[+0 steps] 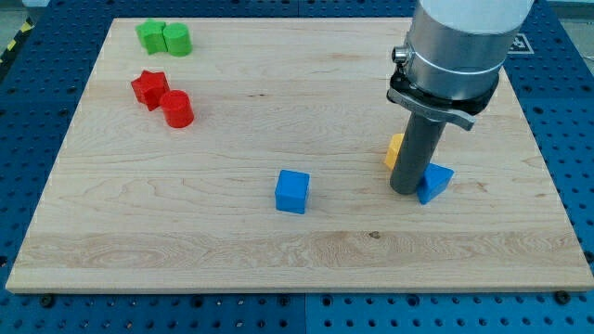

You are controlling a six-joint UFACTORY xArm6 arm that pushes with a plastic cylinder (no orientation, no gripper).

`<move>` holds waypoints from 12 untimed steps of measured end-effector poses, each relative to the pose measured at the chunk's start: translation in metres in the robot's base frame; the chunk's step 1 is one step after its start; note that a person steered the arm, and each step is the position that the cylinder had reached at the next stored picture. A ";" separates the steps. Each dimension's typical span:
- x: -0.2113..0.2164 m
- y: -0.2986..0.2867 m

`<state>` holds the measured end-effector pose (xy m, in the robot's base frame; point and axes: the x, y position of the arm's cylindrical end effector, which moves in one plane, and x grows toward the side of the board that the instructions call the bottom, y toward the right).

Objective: Push the blue cube closer to the blue triangle

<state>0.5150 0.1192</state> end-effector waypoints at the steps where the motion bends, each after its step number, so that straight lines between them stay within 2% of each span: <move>1: 0.024 -0.002; 2: 0.044 -0.028; 4: 0.050 -0.141; 5: 0.023 -0.187; 6: -0.005 -0.197; 8: 0.002 -0.177; 10: 0.022 -0.088; 12: 0.022 -0.033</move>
<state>0.5368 0.0863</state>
